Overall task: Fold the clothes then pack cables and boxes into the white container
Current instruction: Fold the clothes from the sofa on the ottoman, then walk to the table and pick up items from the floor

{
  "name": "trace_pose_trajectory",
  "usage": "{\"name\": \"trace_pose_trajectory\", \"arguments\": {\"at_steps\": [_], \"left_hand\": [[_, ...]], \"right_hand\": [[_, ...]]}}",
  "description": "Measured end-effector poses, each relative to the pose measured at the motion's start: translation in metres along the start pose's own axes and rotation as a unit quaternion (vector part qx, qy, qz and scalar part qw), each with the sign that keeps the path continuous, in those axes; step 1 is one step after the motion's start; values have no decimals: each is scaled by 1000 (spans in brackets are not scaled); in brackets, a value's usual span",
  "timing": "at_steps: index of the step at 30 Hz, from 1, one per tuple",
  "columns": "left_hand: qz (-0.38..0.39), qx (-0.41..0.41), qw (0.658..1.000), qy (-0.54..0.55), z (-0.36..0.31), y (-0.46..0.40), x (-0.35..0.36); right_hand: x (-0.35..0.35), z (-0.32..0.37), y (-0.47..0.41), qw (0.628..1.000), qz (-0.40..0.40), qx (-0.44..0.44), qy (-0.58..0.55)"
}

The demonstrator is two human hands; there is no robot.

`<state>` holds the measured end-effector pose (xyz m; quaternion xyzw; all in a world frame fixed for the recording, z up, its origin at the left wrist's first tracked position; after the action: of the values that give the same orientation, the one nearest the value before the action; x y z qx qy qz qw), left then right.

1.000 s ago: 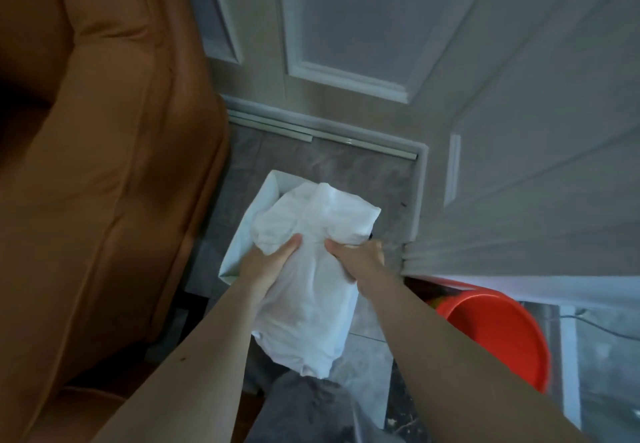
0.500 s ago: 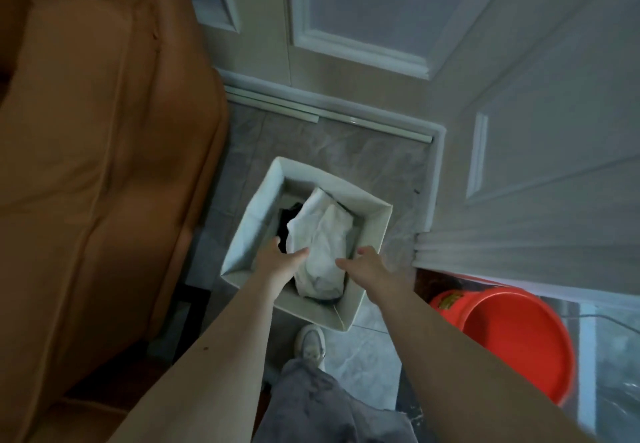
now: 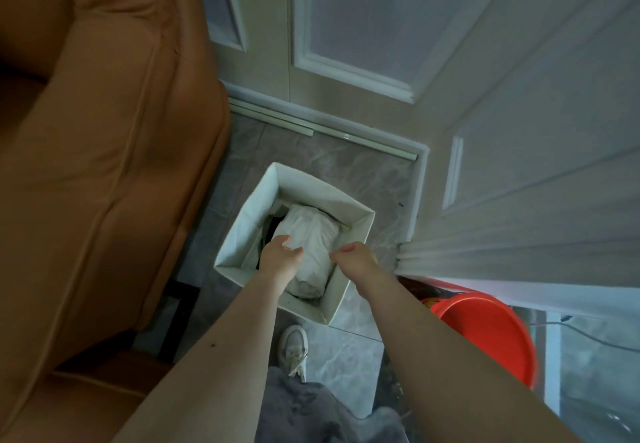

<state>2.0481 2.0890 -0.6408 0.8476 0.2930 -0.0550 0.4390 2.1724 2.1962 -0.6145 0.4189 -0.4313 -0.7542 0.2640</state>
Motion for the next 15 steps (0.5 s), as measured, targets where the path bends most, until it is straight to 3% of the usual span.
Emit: {"name": "trace_pose_trajectory", "arguments": {"at_steps": [6, 15], "left_hand": [[-42, -1, 998, 54, 4, 54, -1], [-200, -25, 965, 169, 104, 179, -21]], "right_hand": [[-2, -12, 42, 998, 21, -43, 39], [53, -68, 123, 969, 85, -151, 177]]}}
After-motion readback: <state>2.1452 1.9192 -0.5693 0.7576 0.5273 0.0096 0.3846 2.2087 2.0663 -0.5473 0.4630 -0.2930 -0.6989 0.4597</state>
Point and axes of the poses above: each hand's wrist, its own y-axis away from the middle knuckle, its own x-axis out of the palm, z = x × y, the point moved 7 cm from there along -y, towards the middle knuckle, and after that the axes turned 9 degrees about x, right-handed, at the moved point
